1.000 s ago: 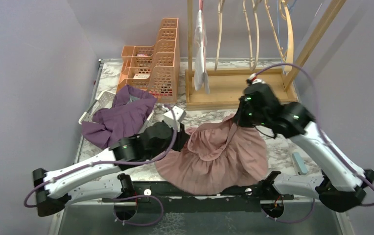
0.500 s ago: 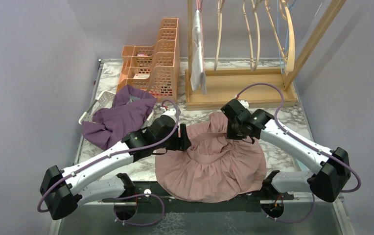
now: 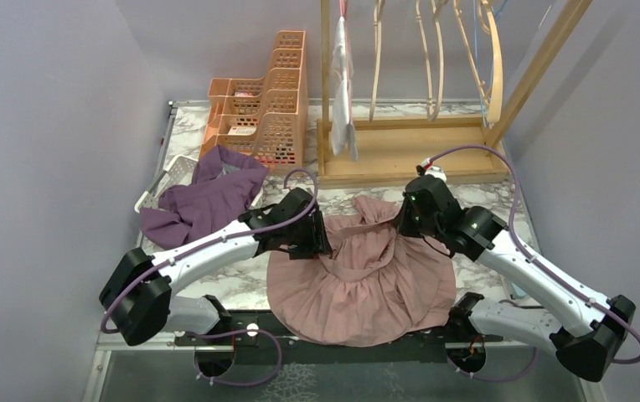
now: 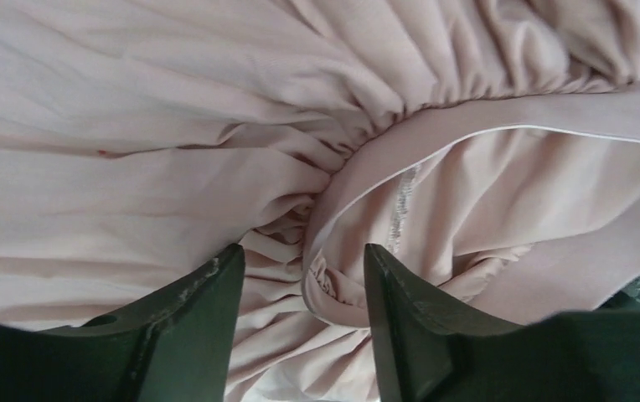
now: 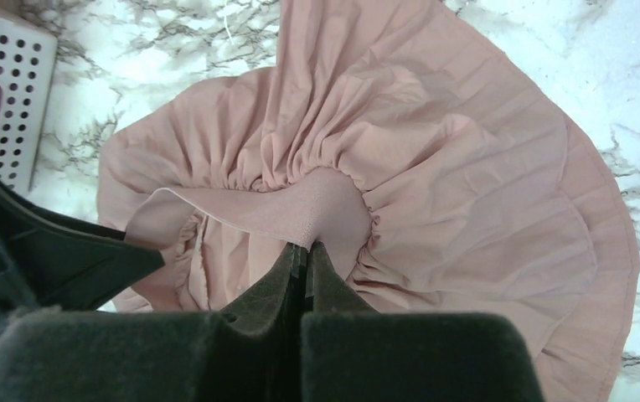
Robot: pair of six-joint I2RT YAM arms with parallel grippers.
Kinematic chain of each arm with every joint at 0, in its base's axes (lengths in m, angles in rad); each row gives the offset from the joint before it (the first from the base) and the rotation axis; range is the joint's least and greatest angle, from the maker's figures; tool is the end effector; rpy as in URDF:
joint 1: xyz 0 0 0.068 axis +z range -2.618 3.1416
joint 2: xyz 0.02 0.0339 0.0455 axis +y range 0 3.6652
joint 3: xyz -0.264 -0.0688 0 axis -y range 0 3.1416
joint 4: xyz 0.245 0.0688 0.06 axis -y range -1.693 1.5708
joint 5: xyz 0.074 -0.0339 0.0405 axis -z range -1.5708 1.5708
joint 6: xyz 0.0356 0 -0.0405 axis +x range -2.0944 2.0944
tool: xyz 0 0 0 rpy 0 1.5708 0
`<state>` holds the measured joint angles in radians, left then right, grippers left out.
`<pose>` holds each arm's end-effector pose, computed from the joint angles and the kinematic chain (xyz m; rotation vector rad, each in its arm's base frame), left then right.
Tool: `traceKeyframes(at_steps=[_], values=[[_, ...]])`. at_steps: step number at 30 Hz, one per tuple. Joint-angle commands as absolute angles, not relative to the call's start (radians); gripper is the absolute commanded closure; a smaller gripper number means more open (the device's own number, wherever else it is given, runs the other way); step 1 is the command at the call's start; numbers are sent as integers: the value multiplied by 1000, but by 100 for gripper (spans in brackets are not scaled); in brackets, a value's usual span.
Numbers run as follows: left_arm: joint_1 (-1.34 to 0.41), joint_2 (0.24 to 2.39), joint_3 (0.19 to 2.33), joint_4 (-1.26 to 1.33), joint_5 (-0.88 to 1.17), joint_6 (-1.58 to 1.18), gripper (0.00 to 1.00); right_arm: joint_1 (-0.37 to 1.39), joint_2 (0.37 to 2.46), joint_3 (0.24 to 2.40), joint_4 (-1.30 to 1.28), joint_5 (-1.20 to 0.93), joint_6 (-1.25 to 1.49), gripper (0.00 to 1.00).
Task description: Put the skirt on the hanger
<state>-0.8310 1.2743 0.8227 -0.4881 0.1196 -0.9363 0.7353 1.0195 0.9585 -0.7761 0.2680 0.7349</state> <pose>0.1681 -0.1905 0.2248 -0.0901 2.7213 -0.7904 0.1565 0.1288 0.3029 0.1238 2.3994 0.3784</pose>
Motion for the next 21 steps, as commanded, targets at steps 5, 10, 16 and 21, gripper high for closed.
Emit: traceKeyframes(at_steps=[5, 10, 16, 21], values=[[-828, 1265, 831, -478, 267, -1005, 62, 730, 983, 972, -763, 350, 737, 99], [-829, 1228, 818, -455, 313, -1019, 97, 730, 970, 1015, -823, 419, 763, 99], [-762, 1168, 984, -572, 221, -899, 100, 730, 963, 1153, -963, 486, 784, 99], [-706, 1186, 1341, -824, 124, -719, 100, 730, 1019, 1441, -1204, 564, 812, 99]])
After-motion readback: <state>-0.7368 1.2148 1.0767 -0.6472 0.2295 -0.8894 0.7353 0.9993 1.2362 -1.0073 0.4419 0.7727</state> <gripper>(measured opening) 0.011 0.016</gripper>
